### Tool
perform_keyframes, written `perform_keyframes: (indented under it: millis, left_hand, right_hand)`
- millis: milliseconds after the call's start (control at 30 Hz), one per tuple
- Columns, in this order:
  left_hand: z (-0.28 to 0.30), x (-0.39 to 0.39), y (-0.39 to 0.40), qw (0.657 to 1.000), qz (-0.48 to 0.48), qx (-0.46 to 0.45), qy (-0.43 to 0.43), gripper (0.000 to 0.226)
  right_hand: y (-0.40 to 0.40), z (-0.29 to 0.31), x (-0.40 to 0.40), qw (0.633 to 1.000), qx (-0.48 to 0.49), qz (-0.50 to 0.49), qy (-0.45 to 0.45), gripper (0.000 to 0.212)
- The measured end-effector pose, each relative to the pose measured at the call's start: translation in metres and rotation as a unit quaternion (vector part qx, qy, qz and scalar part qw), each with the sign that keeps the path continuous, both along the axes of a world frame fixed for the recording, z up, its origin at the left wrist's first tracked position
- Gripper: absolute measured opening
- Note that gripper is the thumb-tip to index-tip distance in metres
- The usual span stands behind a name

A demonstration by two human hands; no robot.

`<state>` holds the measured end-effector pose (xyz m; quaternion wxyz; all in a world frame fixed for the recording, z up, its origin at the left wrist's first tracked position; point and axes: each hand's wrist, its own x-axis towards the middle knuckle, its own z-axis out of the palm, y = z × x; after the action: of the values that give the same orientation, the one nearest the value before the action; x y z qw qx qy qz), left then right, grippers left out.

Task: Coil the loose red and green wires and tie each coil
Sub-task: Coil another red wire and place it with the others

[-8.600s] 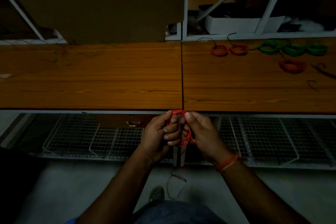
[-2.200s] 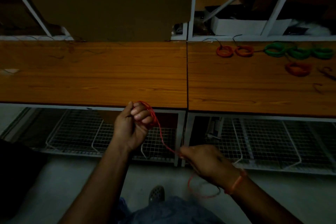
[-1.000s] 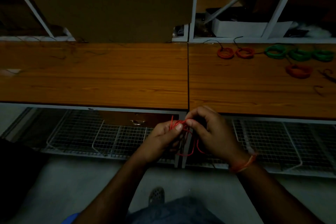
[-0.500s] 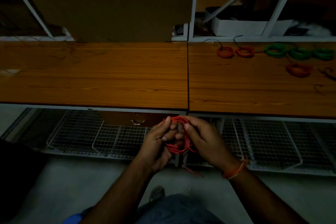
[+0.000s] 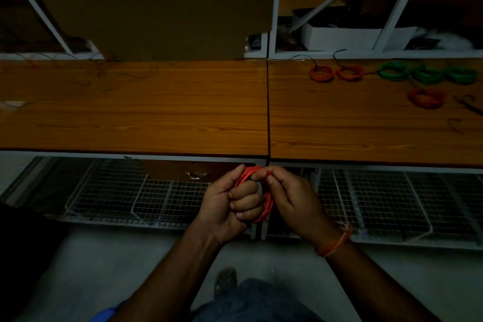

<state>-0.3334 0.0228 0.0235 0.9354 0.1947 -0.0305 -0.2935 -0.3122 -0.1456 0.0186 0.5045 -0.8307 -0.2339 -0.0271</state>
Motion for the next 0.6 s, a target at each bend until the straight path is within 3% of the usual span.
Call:
perform_keyframes:
  millis: [167,333,433,533,600]
  left_hand:
    - [0.0,0.009,0.018,0.99,0.113,-0.066,0.046,0.031]
    - [0.003,0.017,0.031,0.967,0.233,-0.049,0.085,0.048]
    - [0.003,0.018,0.024,0.97,0.235,0.034,0.053,0.052]
    - [0.005,0.016,0.016,0.961,0.229,0.156,-0.005,0.05]
    - [0.004,0.013,0.011,0.934,0.221,0.277,-0.046,0.042]
  right_hand:
    - [-0.015,-0.016,-0.017,0.996,-0.085,0.019,-0.034,0.034]
    - [-0.025,-0.036,-0.033,0.975,-0.212,0.043,-0.055,0.04]
    - [-0.018,-0.028,-0.04,0.949,-0.288,0.111,-0.068,0.054]
    - [-0.012,-0.014,-0.042,0.94,-0.285,0.143,-0.12,0.04]
    - [-0.01,0.001,-0.041,0.942,-0.264,0.139,-0.157,0.03]
